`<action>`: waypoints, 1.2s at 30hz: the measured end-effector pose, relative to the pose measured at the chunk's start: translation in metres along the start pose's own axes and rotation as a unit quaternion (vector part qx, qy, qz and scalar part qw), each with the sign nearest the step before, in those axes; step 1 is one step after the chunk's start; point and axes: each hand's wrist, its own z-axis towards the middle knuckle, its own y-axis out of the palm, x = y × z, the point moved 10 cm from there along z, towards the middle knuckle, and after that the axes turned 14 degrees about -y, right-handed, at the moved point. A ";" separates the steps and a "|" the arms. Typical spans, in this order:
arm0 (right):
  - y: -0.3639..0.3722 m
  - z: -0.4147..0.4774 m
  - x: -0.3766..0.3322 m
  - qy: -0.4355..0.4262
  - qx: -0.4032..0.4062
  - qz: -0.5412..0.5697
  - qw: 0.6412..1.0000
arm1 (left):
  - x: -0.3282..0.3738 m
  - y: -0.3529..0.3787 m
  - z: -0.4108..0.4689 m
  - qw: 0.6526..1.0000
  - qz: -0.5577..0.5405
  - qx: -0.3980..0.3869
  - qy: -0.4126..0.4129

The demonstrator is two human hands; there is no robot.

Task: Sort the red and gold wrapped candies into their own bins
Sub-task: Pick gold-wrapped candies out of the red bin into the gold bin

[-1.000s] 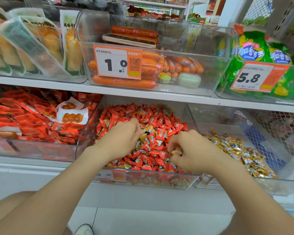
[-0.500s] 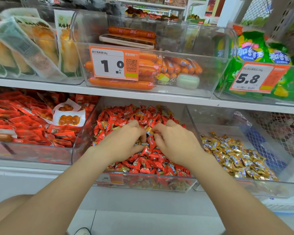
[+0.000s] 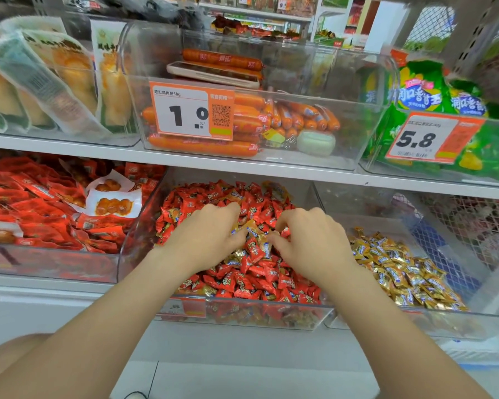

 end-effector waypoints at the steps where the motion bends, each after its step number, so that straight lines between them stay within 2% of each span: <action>1: 0.007 0.001 -0.002 -0.012 -0.020 0.009 1.000 | 0.001 0.003 0.001 1.000 -0.023 -0.007 0.007; 4: 0.030 0.005 -0.003 -0.032 -0.087 0.019 0.995 | 0.008 0.010 0.002 0.997 -0.059 -0.018 0.046; 8: 0.044 0.010 -0.002 -0.046 -0.109 0.028 0.993 | 0.020 0.017 0.001 0.996 0.010 -0.002 0.084; 11: 0.054 0.008 -0.002 -0.055 -0.147 0.027 0.987 | 0.020 0.020 0.005 0.995 0.062 0.000 0.074; 14: 0.050 0.007 -0.008 -0.090 -0.125 0.042 0.987 | 0.020 0.018 0.008 0.996 0.055 0.008 0.067; 18: 0.036 0.004 -0.014 -0.122 -0.070 0.120 0.983 | 0.013 0.015 0.007 0.996 -0.046 -0.035 0.063; 23: 0.020 0.000 0.005 -0.053 0.006 0.220 0.974 | -0.004 -0.007 -0.009 0.991 -0.117 -0.062 0.037; 26: 0.017 -0.002 0.012 -0.008 0.026 0.303 0.953 | -0.020 -0.015 -0.019 0.987 -0.136 -0.081 0.017; 28: 0.019 -0.002 0.012 0.016 0.024 0.366 0.930 | -0.028 -0.019 -0.023 0.984 -0.156 -0.088 0.006; 31: 0.032 0.000 0.007 0.066 0.007 0.490 0.869 | -0.035 -0.023 -0.025 0.984 -0.158 -0.082 -0.007; 33: 0.042 0.001 0.002 0.103 -0.003 0.526 0.844 | -0.041 -0.026 -0.027 0.985 -0.152 -0.074 -0.023; 35: 0.047 0.000 0.007 0.121 -0.002 0.517 0.848 | -0.044 -0.025 -0.025 0.987 -0.142 -0.065 -0.043; 36: 0.047 0.002 0.007 0.112 -0.006 0.492 0.863 | -0.046 -0.025 -0.025 0.987 -0.137 -0.061 -0.054</action>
